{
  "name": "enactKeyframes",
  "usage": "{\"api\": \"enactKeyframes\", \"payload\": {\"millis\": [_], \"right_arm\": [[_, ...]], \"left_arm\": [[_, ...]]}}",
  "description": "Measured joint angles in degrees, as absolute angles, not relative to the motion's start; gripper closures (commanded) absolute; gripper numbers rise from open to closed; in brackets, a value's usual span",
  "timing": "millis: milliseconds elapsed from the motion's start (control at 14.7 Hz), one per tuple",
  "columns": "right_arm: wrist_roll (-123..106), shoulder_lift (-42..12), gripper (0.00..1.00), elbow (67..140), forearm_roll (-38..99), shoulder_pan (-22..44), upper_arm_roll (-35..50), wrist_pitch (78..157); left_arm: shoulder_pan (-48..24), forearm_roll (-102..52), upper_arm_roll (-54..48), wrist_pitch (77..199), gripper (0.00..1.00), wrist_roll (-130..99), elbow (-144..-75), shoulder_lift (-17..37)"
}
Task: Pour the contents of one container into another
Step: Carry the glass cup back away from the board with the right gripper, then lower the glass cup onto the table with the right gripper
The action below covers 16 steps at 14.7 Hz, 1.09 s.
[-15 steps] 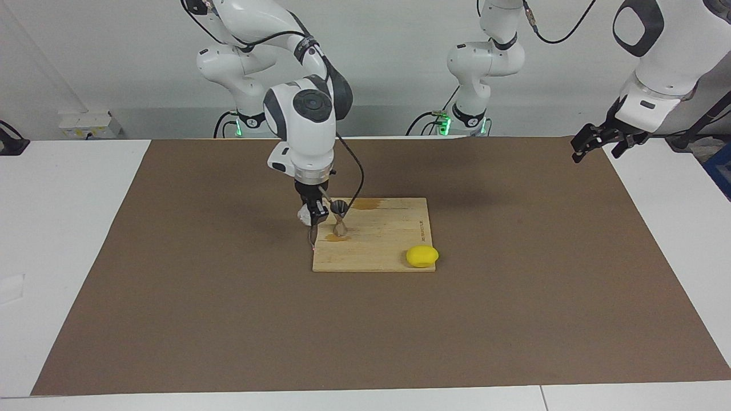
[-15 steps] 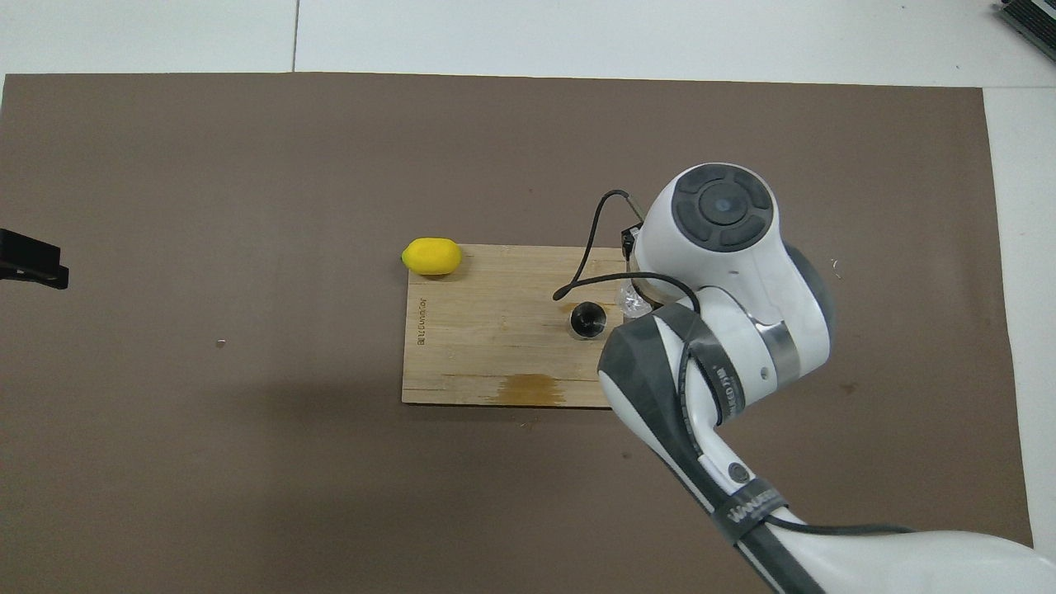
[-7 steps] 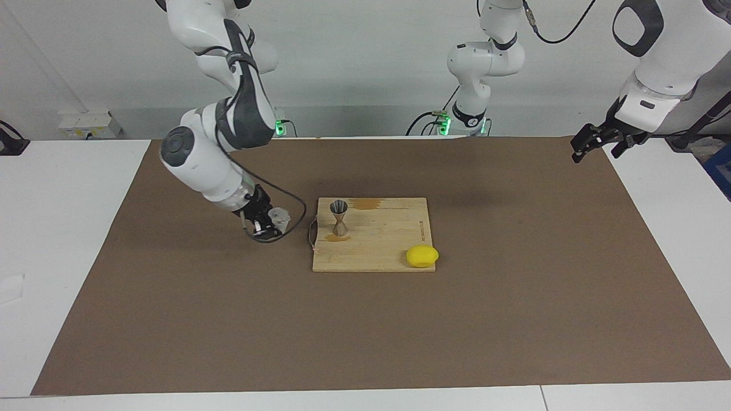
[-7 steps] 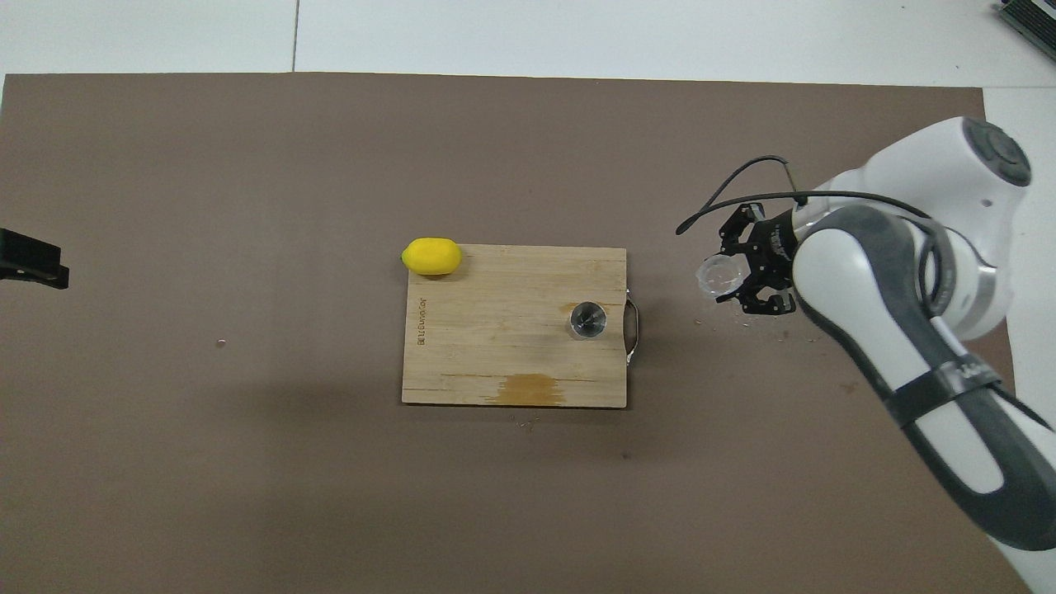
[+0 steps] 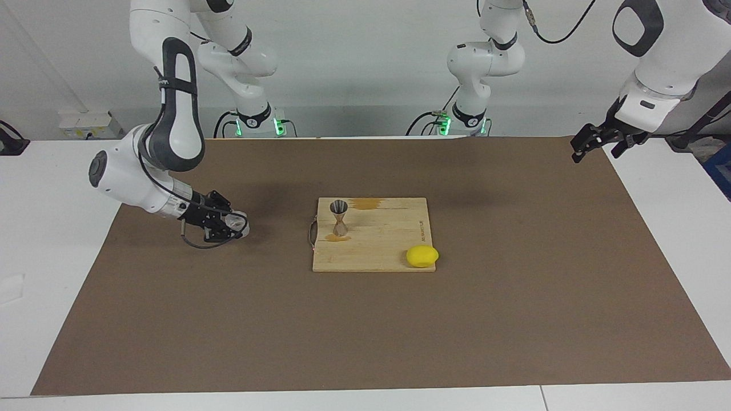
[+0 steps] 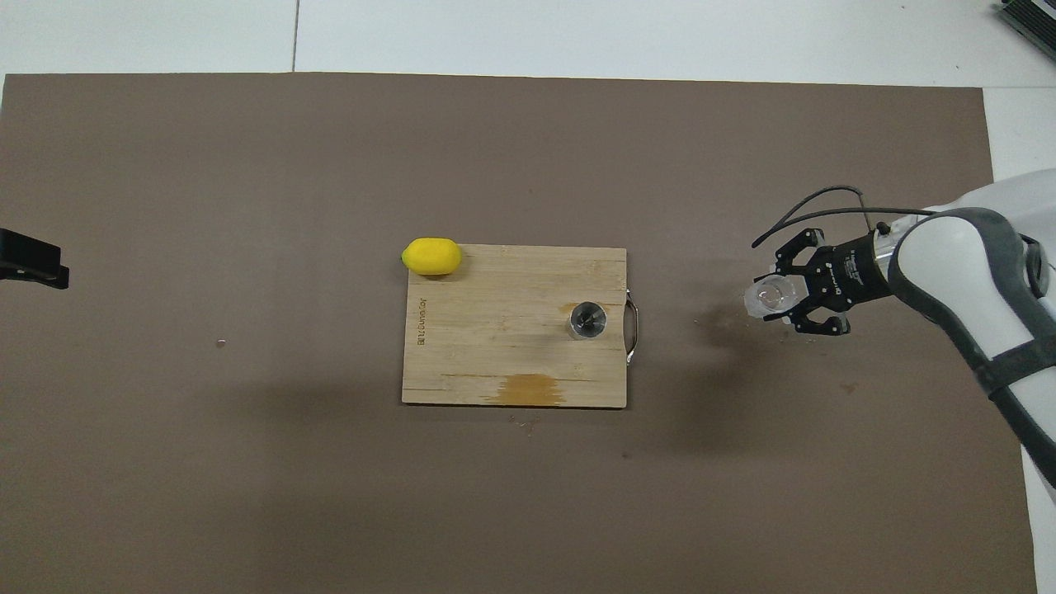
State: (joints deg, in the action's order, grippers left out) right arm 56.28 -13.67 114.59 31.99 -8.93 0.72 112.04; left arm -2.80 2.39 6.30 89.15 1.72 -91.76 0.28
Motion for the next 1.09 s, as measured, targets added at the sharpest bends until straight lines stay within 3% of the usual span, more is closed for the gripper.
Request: {"api": "enactKeyframes", "payload": {"millis": [273, 478, 546, 614, 751, 819, 1092], "right_arm": [[47.7, -14.1, 1.0, 119.3, 35.6, -11.2, 0.7, 114.5], [47.3, -14.2, 0.94, 120.4, 35.7, -11.3, 0.9, 115.9], [47.3, -14.2, 0.88, 121.0, 35.7, -11.3, 0.9, 116.8], [47.3, -14.1, 0.73, 121.7, 35.7, -11.3, 1.0, 117.6], [47.3, -14.1, 0.12, 122.5, 35.7, -11.3, 1.0, 118.3], [47.3, -14.1, 0.03, 122.6, 35.7, -11.3, 1.0, 118.3], [47.3, -13.3, 0.01, 122.6, 35.7, -11.4, 0.9, 118.3]], "left_arm": [[-2.8, 2.4, 6.3, 89.2, 0.0, 1.7, -91.8, 0.3], [-2.8, 2.4, 6.3, 89.2, 0.0, 1.7, -91.8, 0.3], [-2.8, 2.4, 6.3, 89.2, 0.0, 1.7, -91.8, 0.3], [-2.8, 2.4, 6.3, 89.2, 0.0, 1.7, -91.8, 0.3], [-2.8, 2.4, 6.3, 89.2, 0.0, 1.7, -91.8, 0.3], [-2.8, 2.4, 6.3, 89.2, 0.0, 1.7, -91.8, 0.3], [-2.8, 2.4, 6.3, 89.2, 0.0, 1.6, -91.8, 0.3]]}}
